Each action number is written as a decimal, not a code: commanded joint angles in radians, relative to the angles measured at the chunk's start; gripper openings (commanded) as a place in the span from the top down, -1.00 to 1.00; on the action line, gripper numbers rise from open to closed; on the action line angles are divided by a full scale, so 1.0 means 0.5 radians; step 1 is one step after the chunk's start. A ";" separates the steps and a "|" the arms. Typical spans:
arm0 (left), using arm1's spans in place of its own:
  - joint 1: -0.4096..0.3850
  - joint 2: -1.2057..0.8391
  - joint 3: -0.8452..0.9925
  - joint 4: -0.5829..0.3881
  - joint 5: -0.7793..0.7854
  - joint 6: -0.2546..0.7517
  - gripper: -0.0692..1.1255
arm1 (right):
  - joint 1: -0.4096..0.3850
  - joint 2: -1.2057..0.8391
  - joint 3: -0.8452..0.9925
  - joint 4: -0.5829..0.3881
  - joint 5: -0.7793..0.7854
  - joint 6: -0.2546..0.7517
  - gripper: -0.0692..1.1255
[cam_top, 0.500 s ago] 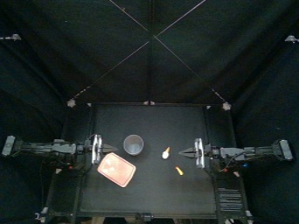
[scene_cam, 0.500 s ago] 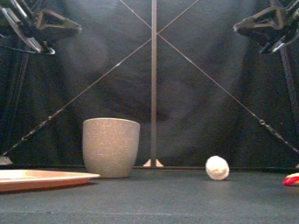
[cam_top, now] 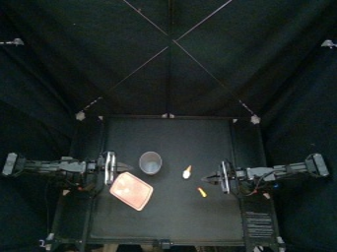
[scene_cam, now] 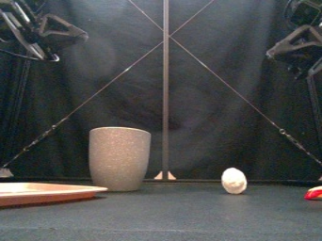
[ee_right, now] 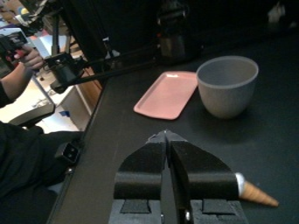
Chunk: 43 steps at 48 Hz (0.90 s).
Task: Pick the shrimp then place it on the pink plate
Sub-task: Pick the shrimp
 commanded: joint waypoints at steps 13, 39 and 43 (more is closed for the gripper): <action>0.028 0.015 -0.046 -0.012 -0.009 -0.003 0.76 | -0.021 0.230 0.089 0.288 0.117 0.350 -0.08; 0.055 0.015 -0.052 -0.058 -0.043 -0.006 0.76 | -0.083 0.476 -0.104 0.380 1.221 0.920 -0.74; 0.064 0.012 -0.055 -0.058 -0.046 -0.003 0.76 | -0.080 0.482 -0.114 0.304 1.169 0.969 -0.73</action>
